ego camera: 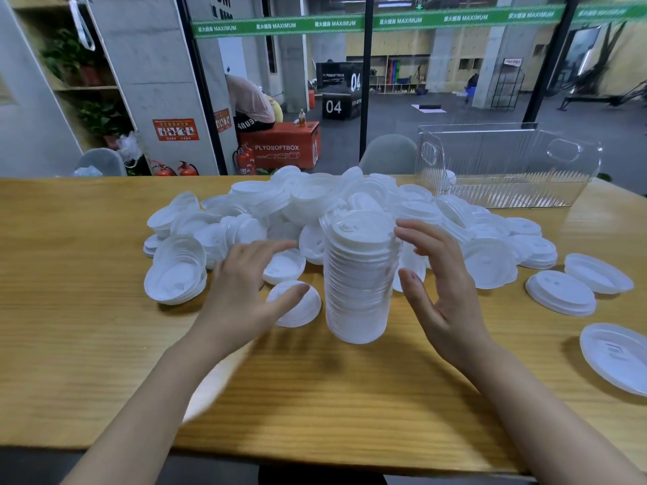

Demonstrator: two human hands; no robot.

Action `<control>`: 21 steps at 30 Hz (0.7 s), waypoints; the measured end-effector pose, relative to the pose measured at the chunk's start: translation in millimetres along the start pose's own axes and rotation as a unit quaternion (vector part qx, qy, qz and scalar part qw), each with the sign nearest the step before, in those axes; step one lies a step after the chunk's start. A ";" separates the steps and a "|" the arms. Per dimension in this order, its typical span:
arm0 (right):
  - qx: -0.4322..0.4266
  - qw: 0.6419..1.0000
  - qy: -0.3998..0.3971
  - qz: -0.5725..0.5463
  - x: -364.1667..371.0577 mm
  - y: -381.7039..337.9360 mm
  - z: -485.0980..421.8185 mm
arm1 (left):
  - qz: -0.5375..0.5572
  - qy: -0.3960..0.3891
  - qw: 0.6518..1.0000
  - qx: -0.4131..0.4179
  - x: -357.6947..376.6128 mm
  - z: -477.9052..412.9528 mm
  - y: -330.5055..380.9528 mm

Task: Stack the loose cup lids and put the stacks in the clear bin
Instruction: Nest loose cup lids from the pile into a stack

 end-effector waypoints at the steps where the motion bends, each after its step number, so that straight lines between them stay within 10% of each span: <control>1: 0.000 1.000 0.000 -0.001 0.3 0.0 0.1 | -0.044 -0.002 0.999 -0.002 0.2 5.3 -10.1; 10: 0.007 1.000 -0.010 -0.006 1.2 1.1 1.1 | -0.214 -0.087 0.972 -0.043 11.6 17.9 -42.2; 21: 0.010 1.000 -0.011 -0.013 2.0 2.2 0.9 | -0.146 -0.043 0.986 -0.064 7.2 18.5 -36.5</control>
Point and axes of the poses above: each hand's wrist, its own z-axis away from the middle knuckle, its own x-axis out of the palm, y = z × x, the point moved 3 cm from there along -z, towards the middle knuckle, and after that the axes turned 15 degrees about z, right-handed, at the moved point
